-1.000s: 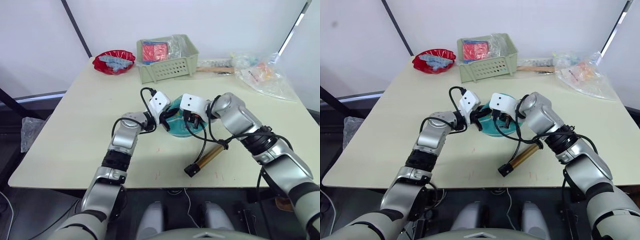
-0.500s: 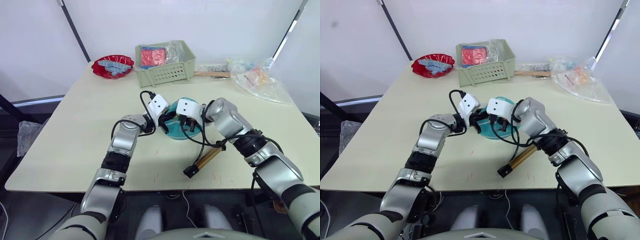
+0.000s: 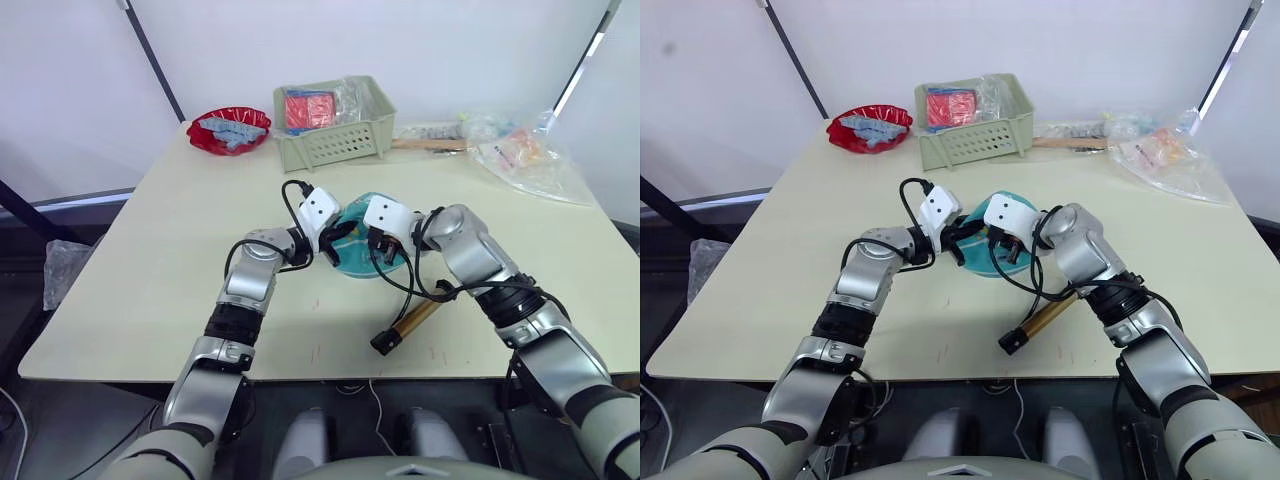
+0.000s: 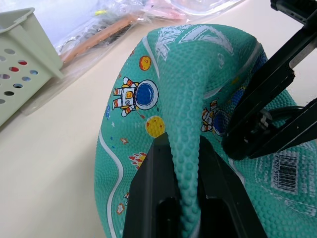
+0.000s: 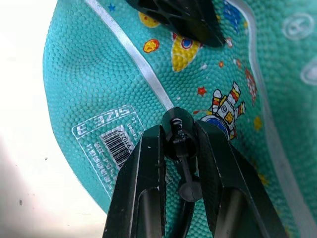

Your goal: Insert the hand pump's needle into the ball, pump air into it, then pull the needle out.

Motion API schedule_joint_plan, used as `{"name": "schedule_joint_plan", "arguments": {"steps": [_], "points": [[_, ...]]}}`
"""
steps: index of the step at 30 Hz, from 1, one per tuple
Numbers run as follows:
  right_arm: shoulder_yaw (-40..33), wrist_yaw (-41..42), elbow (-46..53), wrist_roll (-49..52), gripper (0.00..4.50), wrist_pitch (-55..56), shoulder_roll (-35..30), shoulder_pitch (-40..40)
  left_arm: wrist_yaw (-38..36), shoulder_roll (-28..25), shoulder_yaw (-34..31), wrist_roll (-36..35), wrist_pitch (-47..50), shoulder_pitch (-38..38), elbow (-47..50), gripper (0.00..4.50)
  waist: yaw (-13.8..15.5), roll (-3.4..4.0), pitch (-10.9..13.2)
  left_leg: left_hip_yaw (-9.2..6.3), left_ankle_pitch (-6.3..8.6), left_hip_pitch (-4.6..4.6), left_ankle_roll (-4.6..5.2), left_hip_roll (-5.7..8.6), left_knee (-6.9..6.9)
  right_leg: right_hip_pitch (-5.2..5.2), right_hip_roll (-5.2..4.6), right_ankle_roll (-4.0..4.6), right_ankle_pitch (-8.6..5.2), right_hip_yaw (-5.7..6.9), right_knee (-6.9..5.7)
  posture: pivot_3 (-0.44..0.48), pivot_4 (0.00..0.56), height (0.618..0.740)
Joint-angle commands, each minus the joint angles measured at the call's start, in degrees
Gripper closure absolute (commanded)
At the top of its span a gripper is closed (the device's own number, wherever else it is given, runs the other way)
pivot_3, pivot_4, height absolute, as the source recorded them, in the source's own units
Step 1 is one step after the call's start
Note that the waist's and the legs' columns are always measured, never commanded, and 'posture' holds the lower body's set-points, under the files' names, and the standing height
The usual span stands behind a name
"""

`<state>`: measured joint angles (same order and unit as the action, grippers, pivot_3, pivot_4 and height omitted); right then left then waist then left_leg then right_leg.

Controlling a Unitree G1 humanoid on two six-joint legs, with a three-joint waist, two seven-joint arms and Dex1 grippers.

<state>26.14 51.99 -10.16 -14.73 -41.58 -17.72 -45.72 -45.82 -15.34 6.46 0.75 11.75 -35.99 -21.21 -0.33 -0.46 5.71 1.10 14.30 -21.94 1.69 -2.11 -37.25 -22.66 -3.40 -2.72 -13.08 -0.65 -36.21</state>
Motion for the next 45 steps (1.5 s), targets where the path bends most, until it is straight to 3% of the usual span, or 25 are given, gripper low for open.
{"name": "schedule_joint_plan", "arguments": {"steps": [1,8,9,10,11,12,13,17,21,26,35,39,45], "points": [[-0.7,0.3,3.5,1.5,4.17,-5.3,-1.2,2.7,-1.5,1.8,3.7,-0.3,0.7,0.9,-1.0,4.50,0.4,0.08,0.2,-0.05,0.00,-0.07,0.00,0.01,0.00,-0.02,0.00,0.00,0.00,0.07,0.05,0.000,0.150,0.738],[-5.9,0.1,14.2,5.9,4.17,-11.2,-3.9,4.2,-1.5,1.8,4.0,-0.3,0.1,0.6,-1.7,4.50,1.5,0.34,0.6,-0.27,-0.02,-0.96,0.01,0.25,-0.02,-0.53,-0.11,0.17,0.14,0.35,0.34,0.000,0.150,0.738],[-6.0,0.5,15.3,6.5,3.37,-11.5,-4.6,4.4,-1.6,1.9,4.0,-0.3,0.0,0.4,-2.0,4.50,1.6,0.36,0.8,-0.25,-0.01,-0.99,0.01,0.48,-0.01,-0.53,-0.18,0.11,0.10,0.38,0.34,0.000,0.150,0.738],[-6.1,0.7,16.2,7.2,2.95,-11.8,-5.4,4.5,-1.6,1.9,4.1,-0.2,-0.1,0.3,-2.2,4.50,1.7,0.32,0.9,-0.27,-0.02,-1.06,0.02,0.61,-0.01,-0.53,-0.27,0.01,0.03,0.48,0.34,0.000,0.150,0.738],[-6.3,0.9,17.0,7.8,2.88,-12.2,-5.9,4.7,-1.7,1.9,4.1,-0.2,-0.3,0.3,-2.4,4.50,1.7,0.31,1.0,-0.30,-0.02,-1.10,0.02,0.65,-0.01,-0.53,-0.30,-0.01,0.01,0.54,0.34,0.000,0.150,0.738],[-6.9,1.1,18.4,8.6,2.53,-12.7,-6.8,4.7,-1.9,1.8,4.2,-0.2,-0.3,0.1,-2.5,4.50,1.7,0.29,1.2,-0.34,-0.02,-1.15,0.02,0.69,-0.01,-0.53,-0.33,-0.04,-0.01,0.58,0.35,0.000,0.150,0.738],[-8.0,1.4,20.3,9.6,1.79,-13.5,-7.8,4.7,-2.0,1.7,4.2,-0.1,-0.5,-0.1,-2.8,4.50,1.8,0.30,1.3,-0.36,-0.02,-1.19,0.02,0.75,-0.01,-0.53,-0.40,-0.08,-0.03,0.61,0.35,0.000,0.150,0.738],[-11.5,1.9,26.0,13.8,0.02,-16.7,-11.1,5.5,-2.3,1.7,4.2,-0.1,-1.0,-0.5,-3.5,4.50,1.8,0.32,1.6,-0.62,-0.03,-1.60,0.04,0.82,-0.19,-0.69,-0.46,-0.11,-0.02,0.82,0.34,0.000,0.150,0.738],[-16.2,2.5,31.2,18.1,0.02,-17.2,-14.2,8.4,-2.5,1.7,4.2,-0.1,-1.3,-0.6,-3.8,4.50,2.5,0.28,1.8,-1.05,-0.04,-1.88,0.03,0.92,-0.22,-0.78,-0.47,-0.17,-0.05,1.04,0.35,0.000,0.150,0.738],[-28.8,0.7,36.9,26.8,0.02,-12.1,-12.3,19.1,-3.1,1.9,4.2,-0.5,-1.7,-0.6,-3.9,4.50,2.6,0.19,1.9,-1.20,-0.04,-1.86,0.03,0.95,-0.21,-0.64,-0.47,-0.23,-0.09,1.29,0.39,0.000,0.150,0.738],[-41.2,-0.7,41.1,35.6,0.02,7.4,-8.9,40.0,-3.4,1.8,4.4,-1.0,-1.2,0.0,-2.5,4.50,2.6,0.20,1.9,-1.25,-0.05,-1.79,0.02,0.97,-0.22,-0.52,-0.46,-0.66,-0.11,1.33,0.38,0.000,0.150,0.738],[-50.0,5.1,38.5,41.5,0.02,13.2,-10.7,52.5,-3.5,1.6,4.6,-0.9,-0.9,0.5,-1.6,4.50,2.8,0.17,1.9,-1.33,-0.05,-1.81,0.02,1.03,-0.24,-0.46,-0.47,-0.67,-0.12,1.34,0.39,0.000,0.150,0.738],[-59.7,10.5,32.6,45.5,0.02,27.4,-9.9,64.5,-3.4,1.3,4.7,-1.1,-0.9,-0.6,-2.7,4.50,2.5,0.20,2.0,-1.39,-0.05,-1.71,0.03,1.14,-0.25,-0.35,-0.43,-0.82,-0.24,1.16,0.37,0.000,0.150,0.738]]}}
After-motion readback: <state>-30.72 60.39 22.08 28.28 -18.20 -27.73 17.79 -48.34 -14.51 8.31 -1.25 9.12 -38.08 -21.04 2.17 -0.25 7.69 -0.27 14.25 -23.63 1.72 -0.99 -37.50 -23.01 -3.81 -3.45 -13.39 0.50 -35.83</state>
